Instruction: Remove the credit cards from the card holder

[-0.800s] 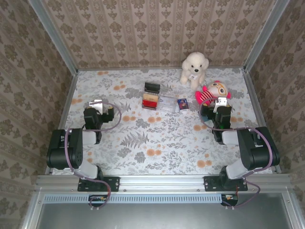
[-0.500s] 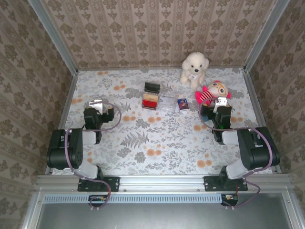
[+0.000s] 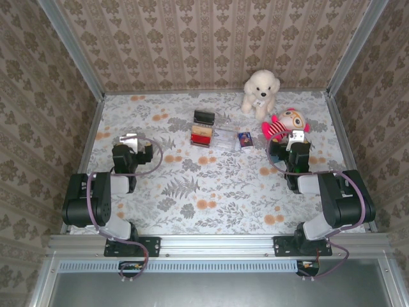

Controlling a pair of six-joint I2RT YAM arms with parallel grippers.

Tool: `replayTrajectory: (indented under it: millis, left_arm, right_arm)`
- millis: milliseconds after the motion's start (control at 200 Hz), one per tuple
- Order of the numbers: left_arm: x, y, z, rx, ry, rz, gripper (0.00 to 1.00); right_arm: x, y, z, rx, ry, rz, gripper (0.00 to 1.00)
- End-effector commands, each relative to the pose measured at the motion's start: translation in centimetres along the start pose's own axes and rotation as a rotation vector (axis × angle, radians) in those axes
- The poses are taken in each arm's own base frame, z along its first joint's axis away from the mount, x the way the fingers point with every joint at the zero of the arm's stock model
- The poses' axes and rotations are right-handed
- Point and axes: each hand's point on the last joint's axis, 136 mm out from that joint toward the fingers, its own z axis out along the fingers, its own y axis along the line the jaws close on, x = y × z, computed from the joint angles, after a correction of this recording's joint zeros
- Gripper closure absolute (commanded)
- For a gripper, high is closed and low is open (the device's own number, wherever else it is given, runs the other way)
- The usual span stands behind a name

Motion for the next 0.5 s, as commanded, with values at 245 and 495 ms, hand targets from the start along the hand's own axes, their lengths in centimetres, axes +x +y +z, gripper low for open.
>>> replayTrajectory:
  millis: [245, 495]
  left_arm:
    - [-1.7, 2.4, -1.2, -0.128, -0.033, -0.041, 0.0]
    - [-3.8, 3.7, -2.9, -0.214, 0.115, -0.116, 0.0]
  right_arm:
    - [-2.1, -1.0, -1.3, 0.042, -0.019, 0.028, 0.0]
    - [-7.0, -1.7, -4.6, 0.078, 0.073, 0.191, 0.0]
